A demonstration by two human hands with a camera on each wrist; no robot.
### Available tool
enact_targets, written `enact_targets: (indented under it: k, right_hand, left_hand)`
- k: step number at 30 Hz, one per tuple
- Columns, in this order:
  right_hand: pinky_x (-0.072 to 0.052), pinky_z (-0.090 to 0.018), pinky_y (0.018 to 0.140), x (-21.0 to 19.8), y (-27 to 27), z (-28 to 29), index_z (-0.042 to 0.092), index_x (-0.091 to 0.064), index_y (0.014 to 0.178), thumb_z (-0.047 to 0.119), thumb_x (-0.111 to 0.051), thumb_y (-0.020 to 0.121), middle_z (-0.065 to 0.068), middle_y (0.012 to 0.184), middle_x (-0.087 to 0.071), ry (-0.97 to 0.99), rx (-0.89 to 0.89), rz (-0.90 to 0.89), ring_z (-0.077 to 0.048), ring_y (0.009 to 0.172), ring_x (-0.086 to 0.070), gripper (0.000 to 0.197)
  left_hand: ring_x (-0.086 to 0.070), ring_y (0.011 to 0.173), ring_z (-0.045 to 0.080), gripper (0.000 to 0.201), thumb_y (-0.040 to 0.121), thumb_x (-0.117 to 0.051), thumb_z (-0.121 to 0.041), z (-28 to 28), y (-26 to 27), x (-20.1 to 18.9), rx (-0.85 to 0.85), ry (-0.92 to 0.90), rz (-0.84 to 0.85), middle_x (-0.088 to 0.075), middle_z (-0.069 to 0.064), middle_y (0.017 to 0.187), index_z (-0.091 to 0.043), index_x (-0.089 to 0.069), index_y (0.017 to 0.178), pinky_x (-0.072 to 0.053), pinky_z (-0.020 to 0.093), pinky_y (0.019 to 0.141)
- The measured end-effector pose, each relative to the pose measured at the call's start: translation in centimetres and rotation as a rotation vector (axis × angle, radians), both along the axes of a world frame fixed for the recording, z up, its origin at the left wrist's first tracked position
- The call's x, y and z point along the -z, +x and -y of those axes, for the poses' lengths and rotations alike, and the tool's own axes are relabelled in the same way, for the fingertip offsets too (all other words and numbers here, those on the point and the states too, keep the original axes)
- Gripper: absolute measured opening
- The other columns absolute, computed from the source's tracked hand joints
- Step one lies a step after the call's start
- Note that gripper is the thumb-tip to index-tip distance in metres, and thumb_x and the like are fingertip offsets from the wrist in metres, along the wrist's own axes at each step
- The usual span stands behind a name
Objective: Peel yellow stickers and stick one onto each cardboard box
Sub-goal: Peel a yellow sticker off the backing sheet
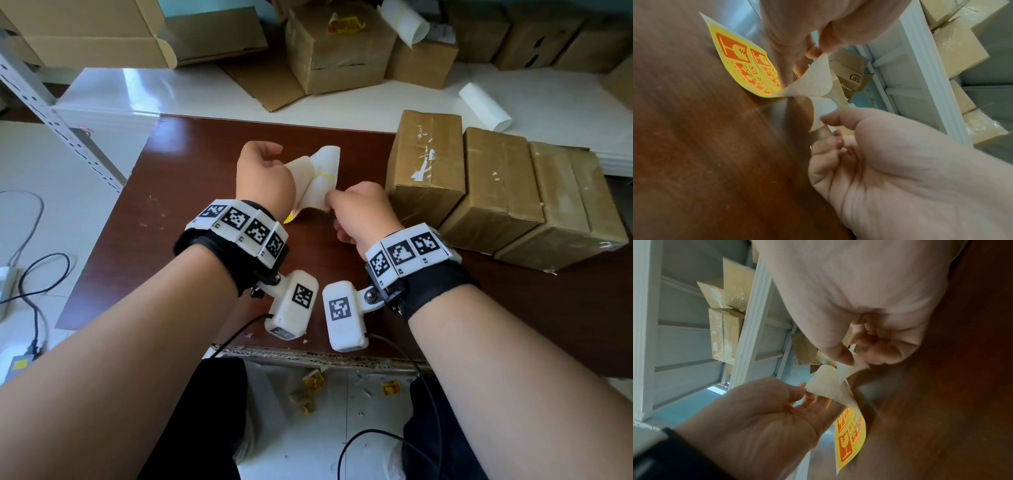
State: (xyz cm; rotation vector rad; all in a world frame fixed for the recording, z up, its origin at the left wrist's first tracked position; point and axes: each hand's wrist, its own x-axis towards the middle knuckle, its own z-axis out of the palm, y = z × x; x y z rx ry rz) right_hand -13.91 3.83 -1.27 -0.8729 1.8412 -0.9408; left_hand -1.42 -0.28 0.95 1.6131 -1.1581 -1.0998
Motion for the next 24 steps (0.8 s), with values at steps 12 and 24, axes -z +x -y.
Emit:
enact_targets:
  k: [12, 24]
  right_hand:
    - [-0.06, -0.034, 0.068, -0.39, 0.16, -0.04, 0.018, -0.065, 0.078, 0.032, -0.07, 0.098, -0.006, 0.081, -0.067, -0.024, -0.015, 0.152, -0.024, 0.076, -0.072, 0.026]
    - [-0.06, -0.036, 0.075, 0.05, -0.12, -0.17, 0.02, -0.064, 0.09, 0.048, -0.066, 0.101, -0.012, 0.108, -0.08, 0.05, -0.041, 0.074, -0.029, 0.091, -0.081, 0.03]
  left_hand:
    - [-0.072, 0.104, 0.041, 0.034, 0.093, -0.044, 0.002, -0.53, -0.47, 0.15, 0.102, 0.243, -0.094, -0.063, 0.015, 0.105, -0.021, -0.054, 0.116, -0.061, 0.066, 0.088]
    - [-0.069, 0.09, 0.026, 0.034, 0.104, -0.047, -0.005, -0.6, -0.66, 0.14, 0.199, 0.334, -0.077, -0.067, 0.008, 0.105, -0.005, -0.057, 0.137, -0.058, 0.042, 0.087]
